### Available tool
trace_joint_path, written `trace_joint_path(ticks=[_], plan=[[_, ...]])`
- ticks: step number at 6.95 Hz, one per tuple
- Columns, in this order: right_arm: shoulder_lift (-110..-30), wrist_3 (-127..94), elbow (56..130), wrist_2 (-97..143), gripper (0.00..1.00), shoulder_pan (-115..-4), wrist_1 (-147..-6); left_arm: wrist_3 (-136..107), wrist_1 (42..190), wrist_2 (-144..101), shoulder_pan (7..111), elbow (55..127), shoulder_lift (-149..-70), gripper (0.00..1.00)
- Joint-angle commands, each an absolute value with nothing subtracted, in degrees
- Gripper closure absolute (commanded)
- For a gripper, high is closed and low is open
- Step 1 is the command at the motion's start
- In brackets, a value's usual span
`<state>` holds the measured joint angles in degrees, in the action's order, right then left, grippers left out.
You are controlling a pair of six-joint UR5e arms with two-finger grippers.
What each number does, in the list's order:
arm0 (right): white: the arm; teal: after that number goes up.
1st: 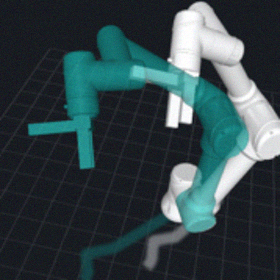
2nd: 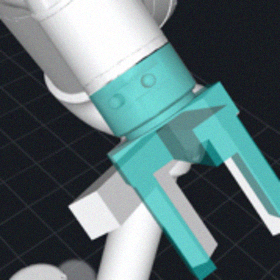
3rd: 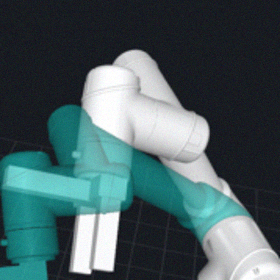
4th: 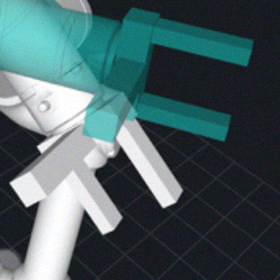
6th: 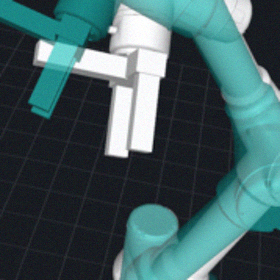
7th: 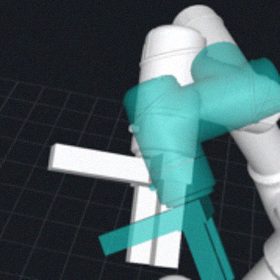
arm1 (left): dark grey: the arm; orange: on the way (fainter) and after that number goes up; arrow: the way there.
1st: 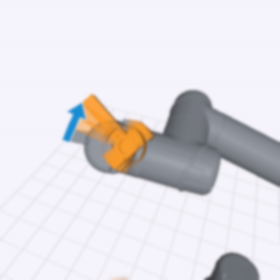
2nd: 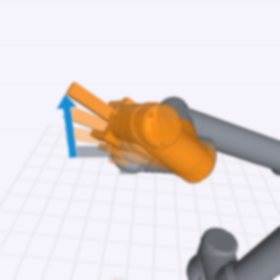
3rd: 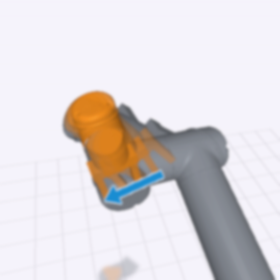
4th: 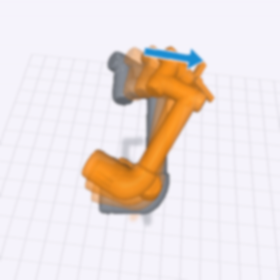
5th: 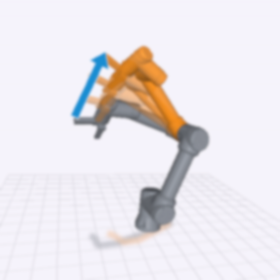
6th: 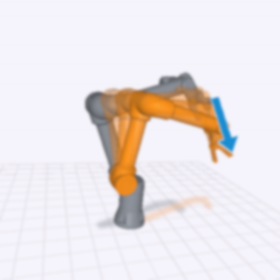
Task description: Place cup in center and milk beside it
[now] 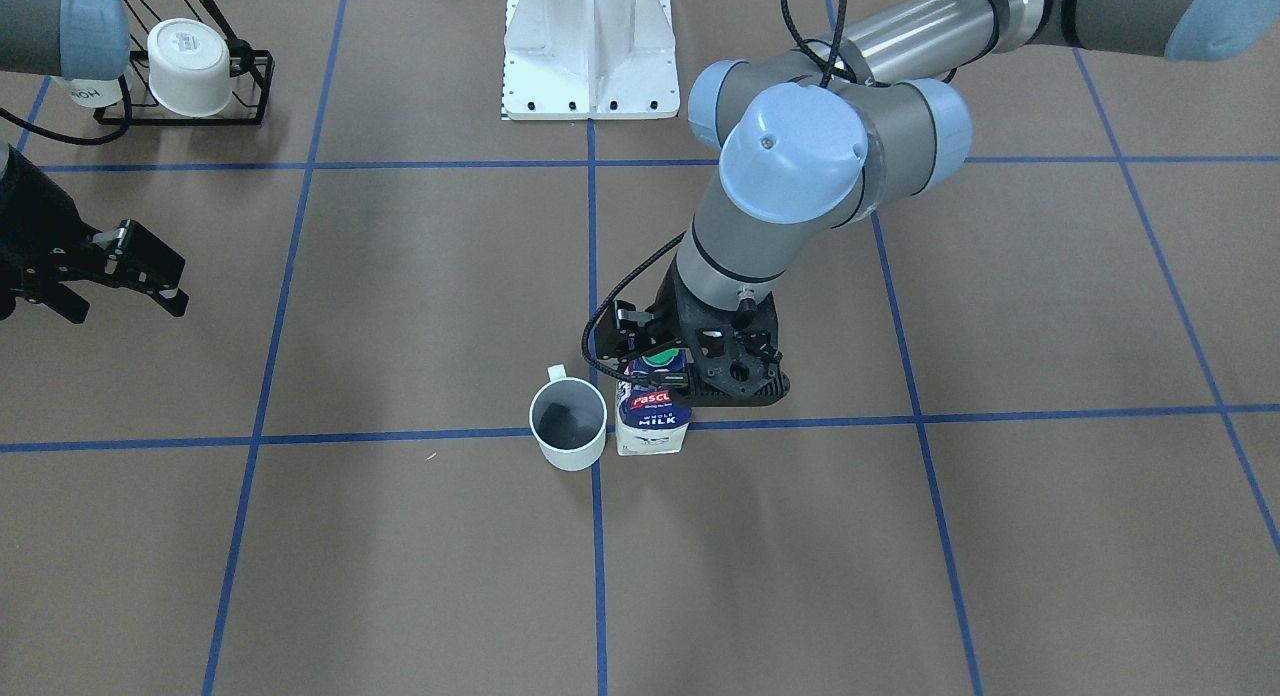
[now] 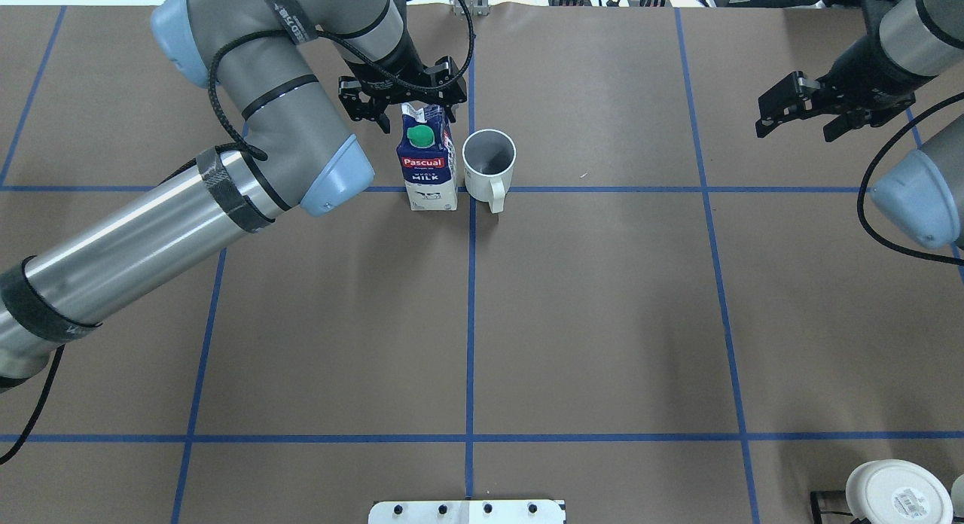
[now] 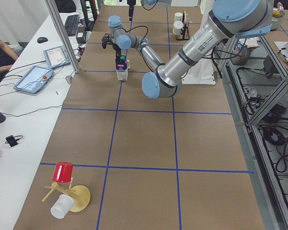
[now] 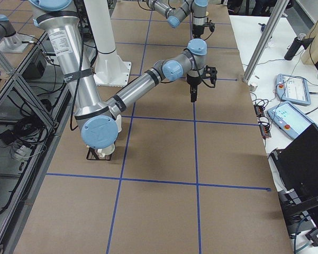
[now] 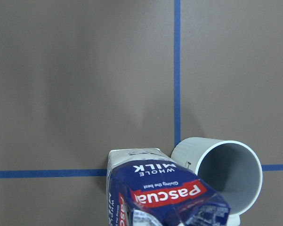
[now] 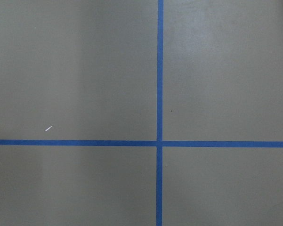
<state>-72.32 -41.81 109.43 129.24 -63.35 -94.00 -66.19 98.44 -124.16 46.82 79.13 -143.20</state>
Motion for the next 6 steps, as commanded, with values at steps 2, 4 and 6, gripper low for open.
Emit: trace_joint_path(ticks=[2, 4, 6], plan=[[-74.79, -41.84, 109.25, 125.52, 0.0, -63.02, -93.96, -72.58, 99.85, -129.51, 49.12, 81.9, -142.65, 0.02], [-75.67, -41.57, 109.51, 125.16, 0.0, -63.19, -93.87, -72.25, 99.84, -130.61, 51.93, 92.4, -133.3, 0.02], [-76.72, -32.06, 108.99, 125.77, 0.0, -67.04, -94.83, -63.71, 99.41, -132.87, 57.79, 99.9, -123.62, 0.02]])
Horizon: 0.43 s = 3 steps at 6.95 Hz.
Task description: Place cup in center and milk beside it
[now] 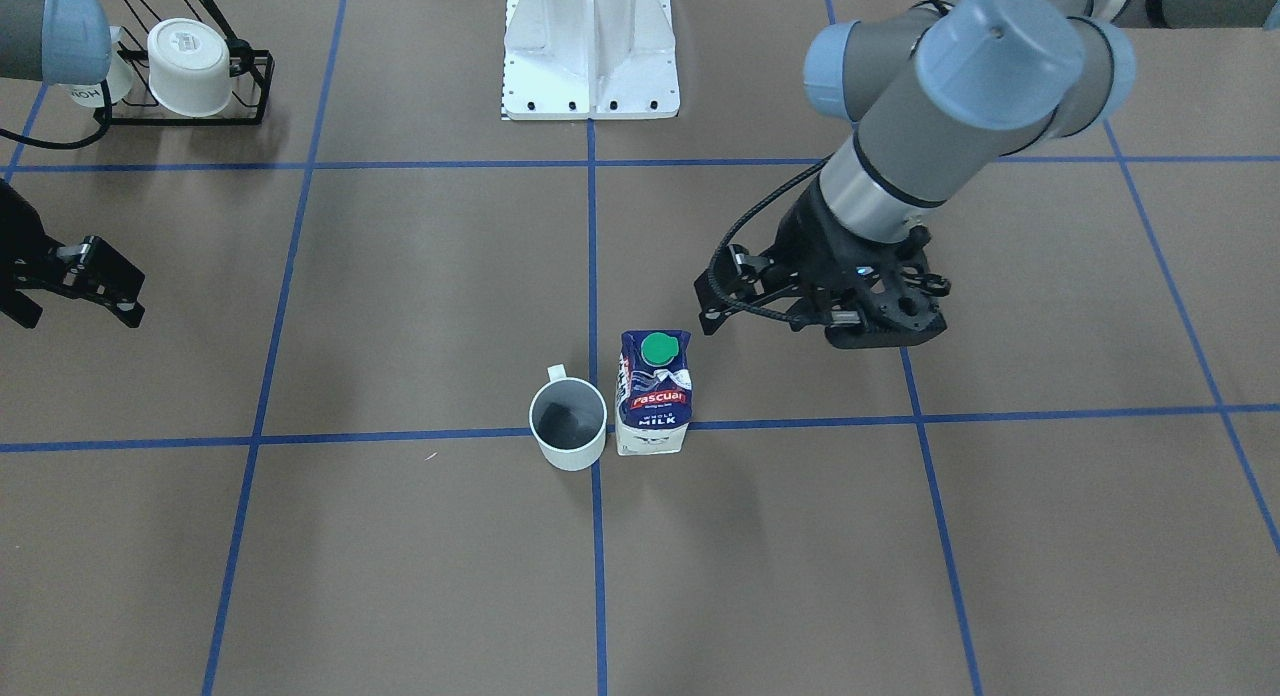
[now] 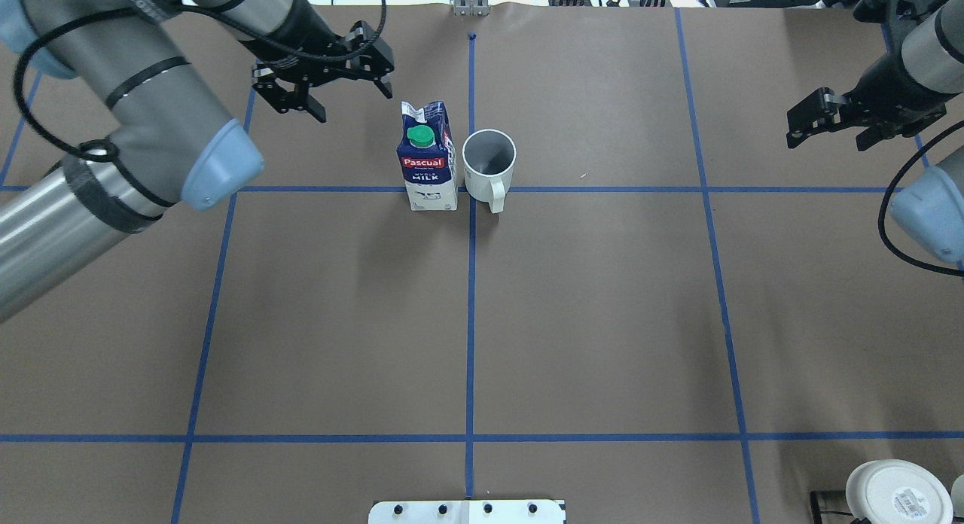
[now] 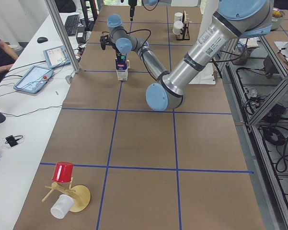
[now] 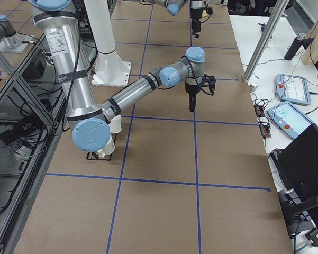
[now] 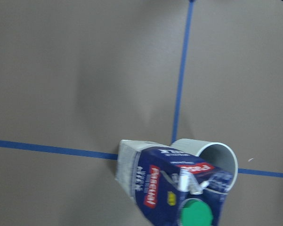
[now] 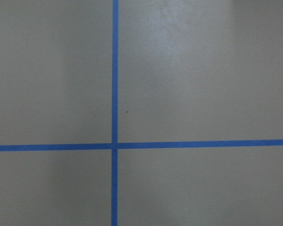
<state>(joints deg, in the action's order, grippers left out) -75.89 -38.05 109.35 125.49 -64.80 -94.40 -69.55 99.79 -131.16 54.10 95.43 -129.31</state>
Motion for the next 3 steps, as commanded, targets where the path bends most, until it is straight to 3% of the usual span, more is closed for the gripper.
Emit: trace_joint_path(ticks=[1, 3], plan=[[-78.21, -22.25, 107.94, 126.12, 0.0, -69.93, -94.92, -53.28, 97.14, -134.72, 62.18, 102.54, -119.4, 0.02], [-78.92, -12.96, 106.17, 126.47, 0.0, -76.08, -100.94, -37.61, 91.25, -134.91, 67.39, 107.47, -107.21, 0.02]])
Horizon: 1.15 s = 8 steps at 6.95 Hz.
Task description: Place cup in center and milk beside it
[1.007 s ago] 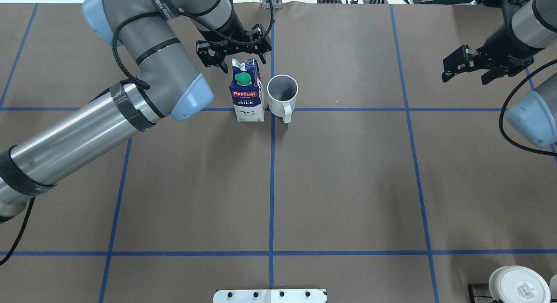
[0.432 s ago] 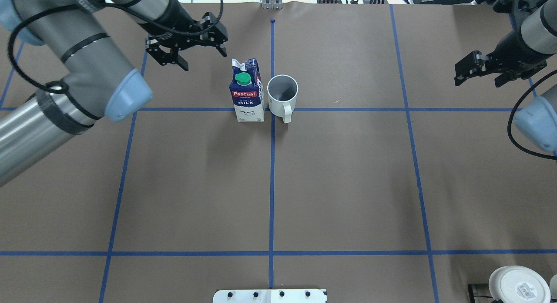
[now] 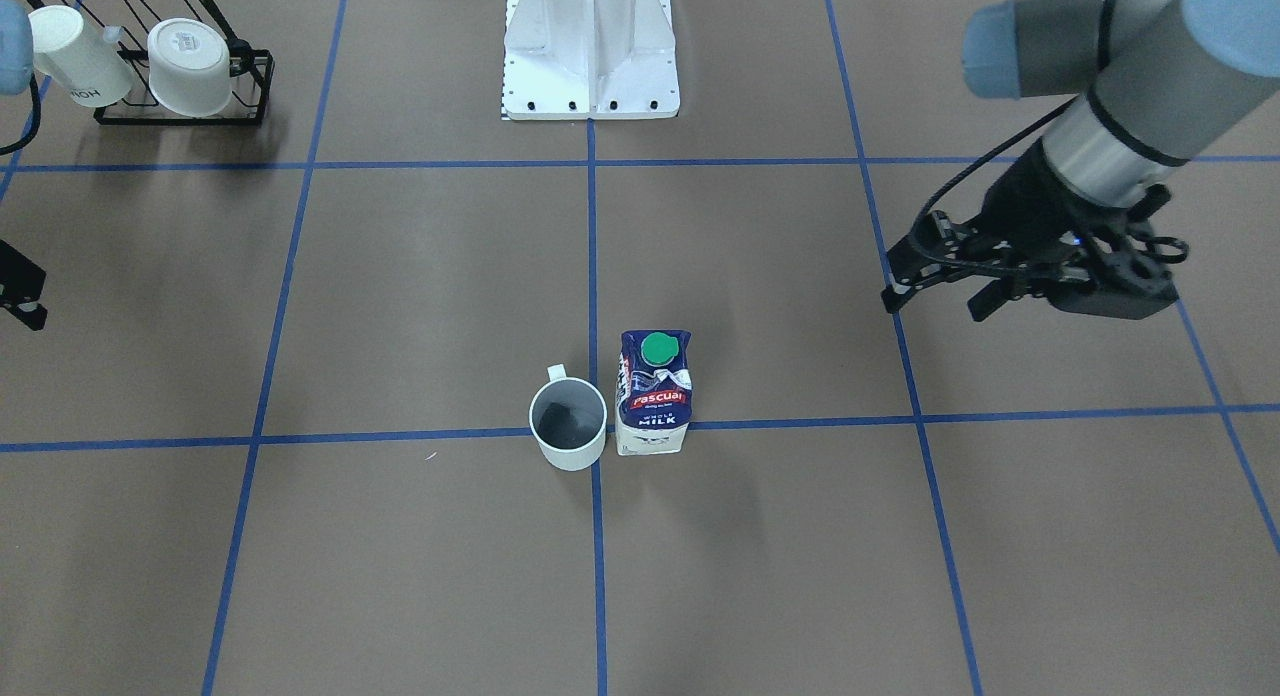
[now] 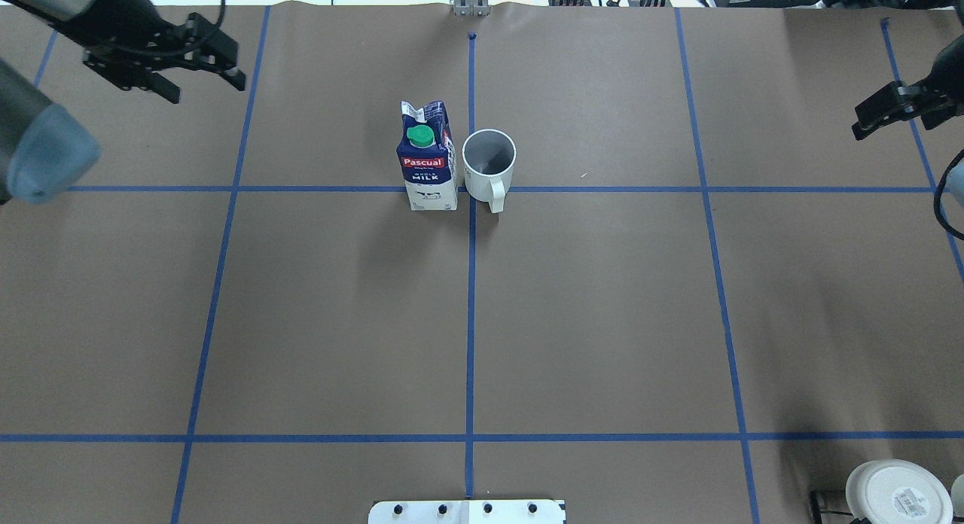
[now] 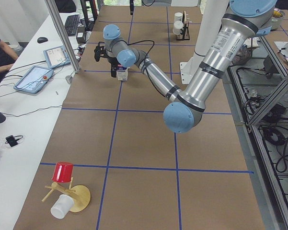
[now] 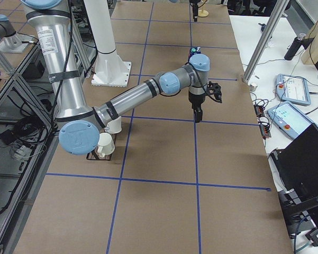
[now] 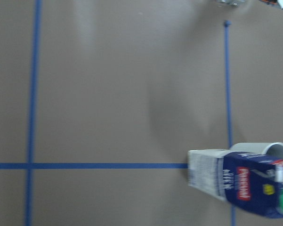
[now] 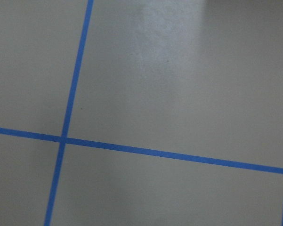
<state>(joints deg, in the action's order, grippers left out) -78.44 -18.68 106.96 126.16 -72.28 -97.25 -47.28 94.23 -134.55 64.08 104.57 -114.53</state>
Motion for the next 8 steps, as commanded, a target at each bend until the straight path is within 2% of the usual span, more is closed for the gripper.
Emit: trace_joint_path(ticks=[1, 2, 4, 8], plan=[[-79.62, -11.53, 106.43, 128.39, 0.0, -78.98, -105.16, -26.57, 94.89, -134.3, 70.2, 110.8, -95.74, 0.02], [-81.54, -11.43, 106.52, 128.93, 0.0, -81.62, -106.94, -19.67, 101.19, -134.82, 75.88, 108.83, -87.88, 0.02], [-85.85, -10.64, 106.61, 128.94, 0.0, -84.19, -106.35, -18.99, 106.68, -134.3, 78.3, 100.58, -83.25, 0.02], [-91.93, -4.48, 105.04, 128.5, 0.0, -86.22, -106.35, -19.16, 103.64, -130.96, 80.59, 97.38, -82.97, 0.02]])
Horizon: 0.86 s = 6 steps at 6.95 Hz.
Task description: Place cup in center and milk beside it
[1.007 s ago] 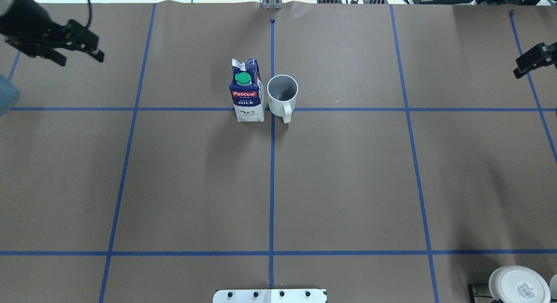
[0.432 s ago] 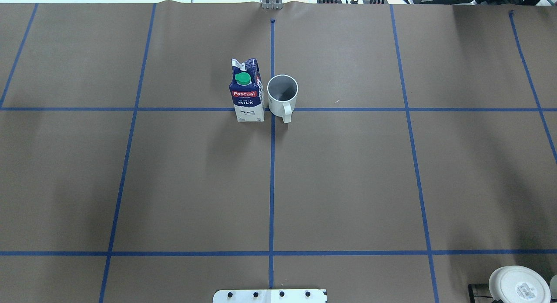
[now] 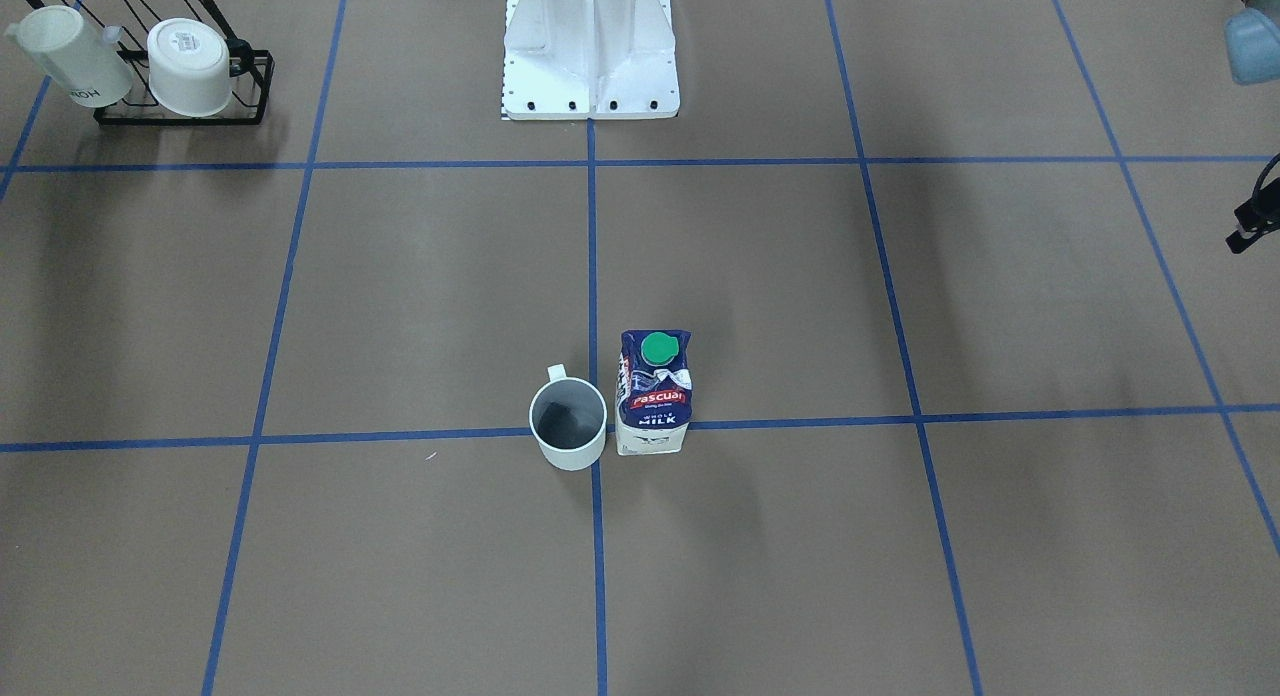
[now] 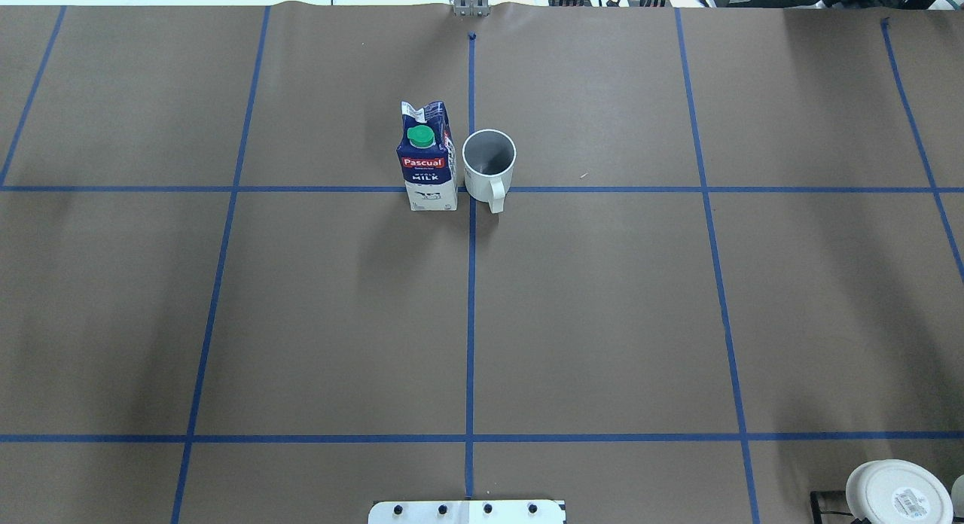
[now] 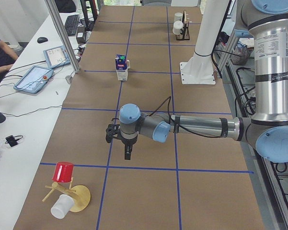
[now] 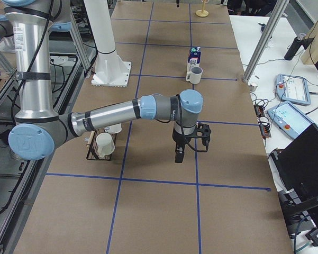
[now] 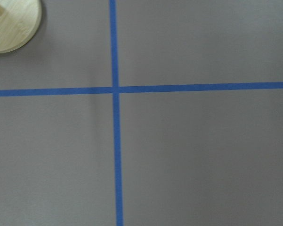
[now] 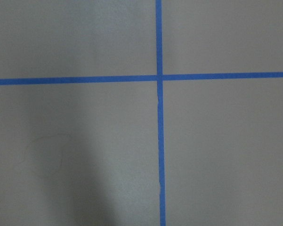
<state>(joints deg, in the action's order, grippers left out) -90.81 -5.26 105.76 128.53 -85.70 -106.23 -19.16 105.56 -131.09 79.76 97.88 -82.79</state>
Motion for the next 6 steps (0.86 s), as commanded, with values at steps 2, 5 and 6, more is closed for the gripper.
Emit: trace_joint_path(ticks=[2, 5, 6], plan=[[-92.02, -4.83, 100.56, 129.63, 0.0, -88.24, -106.17, -19.07, 96.88, -134.27, 84.8, 97.47, -84.98, 0.02], [-92.11, -4.66, 97.82, 132.98, 0.0, -89.12, -106.08, -19.07, 96.77, -134.47, 85.87, 97.29, -84.64, 0.02], [-92.11, -4.57, 97.65, 132.98, 0.0, -89.12, -106.08, -19.07, 95.46, -134.47, 86.83, 97.38, -84.73, 0.02]])
